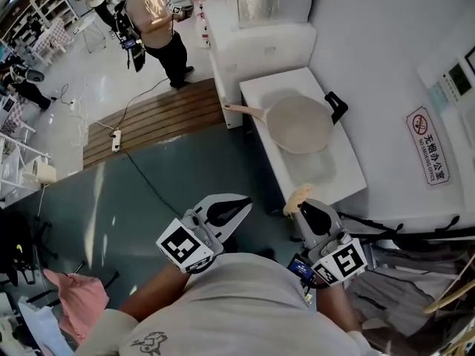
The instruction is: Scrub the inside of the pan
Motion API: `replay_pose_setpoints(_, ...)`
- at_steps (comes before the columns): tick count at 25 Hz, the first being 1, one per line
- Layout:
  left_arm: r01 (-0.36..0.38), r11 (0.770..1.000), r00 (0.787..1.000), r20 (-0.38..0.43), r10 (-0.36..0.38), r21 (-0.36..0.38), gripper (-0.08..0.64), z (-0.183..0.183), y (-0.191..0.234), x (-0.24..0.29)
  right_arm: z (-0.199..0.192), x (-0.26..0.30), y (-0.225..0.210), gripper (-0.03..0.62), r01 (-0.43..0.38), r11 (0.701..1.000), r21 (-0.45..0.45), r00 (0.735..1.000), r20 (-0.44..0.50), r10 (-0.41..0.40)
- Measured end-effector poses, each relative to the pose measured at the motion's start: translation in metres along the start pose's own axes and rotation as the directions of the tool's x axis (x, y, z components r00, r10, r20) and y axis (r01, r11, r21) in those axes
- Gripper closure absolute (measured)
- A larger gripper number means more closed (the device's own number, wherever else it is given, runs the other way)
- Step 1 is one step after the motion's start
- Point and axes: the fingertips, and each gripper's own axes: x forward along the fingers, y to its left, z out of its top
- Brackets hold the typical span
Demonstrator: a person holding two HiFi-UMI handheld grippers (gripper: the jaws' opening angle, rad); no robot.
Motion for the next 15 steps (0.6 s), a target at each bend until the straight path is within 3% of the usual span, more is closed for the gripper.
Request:
replay_pose_setpoints(8,0.078,0.997,0.997,0.005,-0.078,0.024,0.561,0.028,0.068,-0.035,0.017,0.082,0.018,0.558,0.066,0.998,-0.013,0.998,0.025,-0.065)
replay_pose_setpoints(15,0.099,0.995,0.995,0.008,-0.099,0.018,0.562,0.028,0.115,-0.056,0.008,0.131,0.031,0.557,0.08,0.997,-0.005,0.997,0.017,-0.08)
